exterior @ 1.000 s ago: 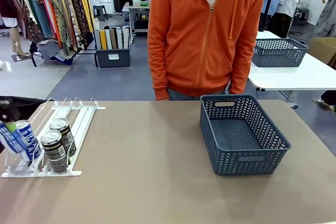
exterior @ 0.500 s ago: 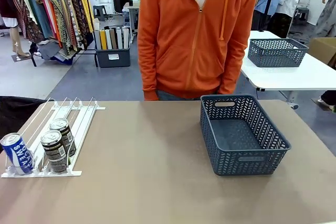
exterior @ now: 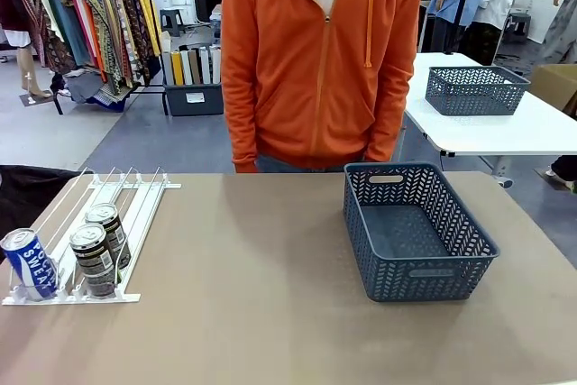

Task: Retrieve and store the cans from the dispenser.
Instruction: Pick up one can from the Automatic Can Dispenser and place it in the middle of the table.

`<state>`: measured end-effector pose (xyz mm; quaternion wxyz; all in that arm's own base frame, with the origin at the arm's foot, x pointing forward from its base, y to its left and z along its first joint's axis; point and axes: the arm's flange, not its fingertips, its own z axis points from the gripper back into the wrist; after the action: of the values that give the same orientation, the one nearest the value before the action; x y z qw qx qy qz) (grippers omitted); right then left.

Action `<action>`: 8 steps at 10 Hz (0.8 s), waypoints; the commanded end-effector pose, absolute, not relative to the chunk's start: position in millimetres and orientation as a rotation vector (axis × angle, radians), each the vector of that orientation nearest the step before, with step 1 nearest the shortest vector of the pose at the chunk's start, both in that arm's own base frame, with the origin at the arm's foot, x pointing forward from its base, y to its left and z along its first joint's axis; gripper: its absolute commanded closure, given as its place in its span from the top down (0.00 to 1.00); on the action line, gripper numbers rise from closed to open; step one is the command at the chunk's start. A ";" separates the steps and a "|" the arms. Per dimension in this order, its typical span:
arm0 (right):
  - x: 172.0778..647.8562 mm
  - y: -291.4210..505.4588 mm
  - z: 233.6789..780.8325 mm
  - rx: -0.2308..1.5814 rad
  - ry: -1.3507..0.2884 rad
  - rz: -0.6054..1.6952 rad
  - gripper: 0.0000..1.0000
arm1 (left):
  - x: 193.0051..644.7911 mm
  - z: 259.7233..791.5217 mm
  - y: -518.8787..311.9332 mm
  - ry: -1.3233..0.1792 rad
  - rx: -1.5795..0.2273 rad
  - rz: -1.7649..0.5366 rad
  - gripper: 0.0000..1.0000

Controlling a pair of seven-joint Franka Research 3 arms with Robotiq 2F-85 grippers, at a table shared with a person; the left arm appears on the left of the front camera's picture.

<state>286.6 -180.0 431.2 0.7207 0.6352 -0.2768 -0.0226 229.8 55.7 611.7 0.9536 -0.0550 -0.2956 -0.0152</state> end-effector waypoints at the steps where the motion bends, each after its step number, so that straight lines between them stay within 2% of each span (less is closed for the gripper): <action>1: 287.2 -181.5 434.5 1.408 -0.622 -0.040 1.00 | 227.2 618.3 55.2 -0.618 -0.108 -0.025 0.00; 2: 287.2 -181.5 434.5 1.408 -0.622 -0.040 1.00 | 229.8 611.7 55.7 -0.601 -0.112 -0.031 0.00; 3: 287.2 -181.5 434.5 1.408 -0.622 -0.040 1.00 | 252.5 618.1 31.0 -0.585 -0.164 -0.077 0.00; 4: 287.2 -181.5 434.5 1.408 -0.622 -0.040 1.00 | 276.2 630.2 -12.5 -0.590 -0.140 -0.160 0.00; 6: 287.2 -181.5 434.5 1.408 -0.622 -0.040 1.00 | 326.1 642.6 -133.0 -0.574 -0.070 -0.368 0.00; 8: 287.2 -181.5 434.5 1.408 -0.622 -0.040 1.00 | 359.2 613.4 -269.3 -0.448 -0.054 -0.591 0.00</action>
<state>286.6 -180.2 431.6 0.7208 0.6350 -0.2770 -0.0224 313.8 -245.3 601.7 0.9338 -0.0448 -0.2394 -0.2622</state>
